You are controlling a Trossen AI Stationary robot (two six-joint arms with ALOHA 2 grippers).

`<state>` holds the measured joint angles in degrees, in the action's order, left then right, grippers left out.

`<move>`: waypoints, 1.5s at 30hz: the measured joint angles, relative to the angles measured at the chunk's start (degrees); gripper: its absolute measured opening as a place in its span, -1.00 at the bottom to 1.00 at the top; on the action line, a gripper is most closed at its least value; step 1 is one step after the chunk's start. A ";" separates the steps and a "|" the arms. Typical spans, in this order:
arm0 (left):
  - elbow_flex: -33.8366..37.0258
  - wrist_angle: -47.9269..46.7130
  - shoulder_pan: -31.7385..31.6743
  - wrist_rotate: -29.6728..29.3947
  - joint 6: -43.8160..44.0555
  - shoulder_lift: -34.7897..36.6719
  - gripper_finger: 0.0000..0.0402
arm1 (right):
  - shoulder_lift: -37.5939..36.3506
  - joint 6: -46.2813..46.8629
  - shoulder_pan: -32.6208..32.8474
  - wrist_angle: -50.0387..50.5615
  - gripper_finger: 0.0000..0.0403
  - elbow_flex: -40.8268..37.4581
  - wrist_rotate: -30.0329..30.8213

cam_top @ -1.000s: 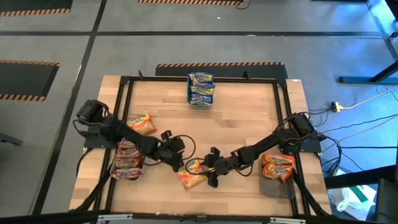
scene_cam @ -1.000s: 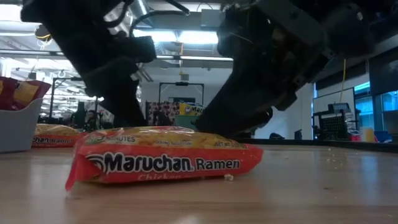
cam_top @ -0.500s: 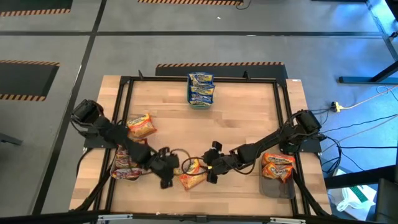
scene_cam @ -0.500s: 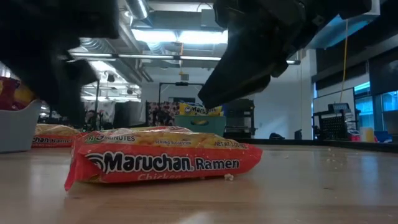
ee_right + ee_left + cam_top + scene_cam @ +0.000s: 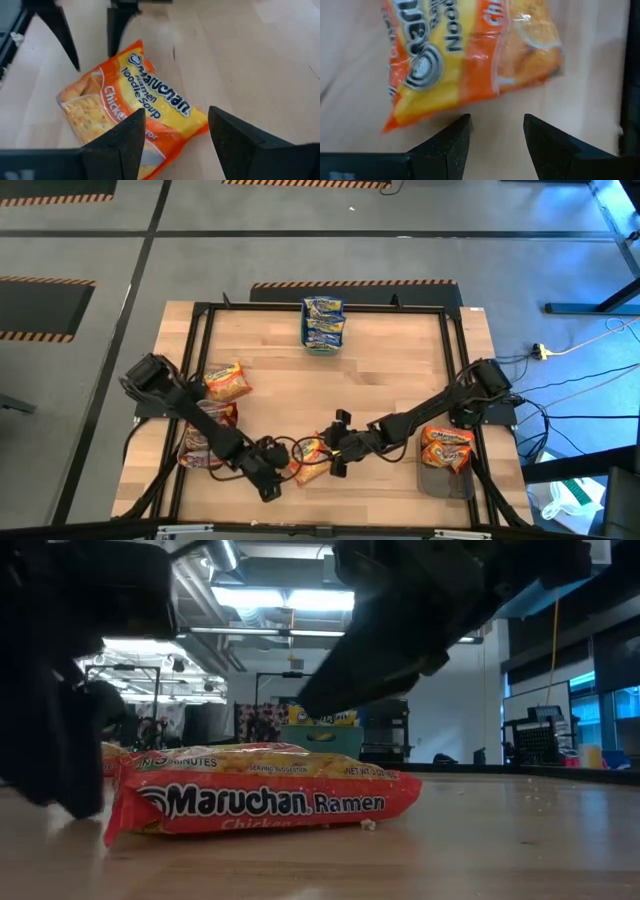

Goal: Sort Maruchan noodles
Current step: Put the orange noodle pack into the black bin

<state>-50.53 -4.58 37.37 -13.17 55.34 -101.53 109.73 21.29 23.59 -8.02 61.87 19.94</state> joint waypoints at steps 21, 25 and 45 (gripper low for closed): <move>-0.01 -6.69 -9.44 -11.57 -4.72 -1.08 -0.10 | 2.43 10.04 0.83 3.64 -0.01 0.08 -6.41; 0.05 -6.64 -13.00 -14.02 -8.11 -1.31 -0.10 | 2.52 11.66 1.30 2.72 -0.01 0.12 -9.30; 0.02 -13.59 -12.03 -11.69 -15.07 11.61 -0.12 | -12.07 13.05 -1.82 22.80 -0.01 1.35 -6.98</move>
<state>-50.52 -18.17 25.35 -24.86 40.27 -89.92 97.66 34.34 21.77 14.78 63.23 12.95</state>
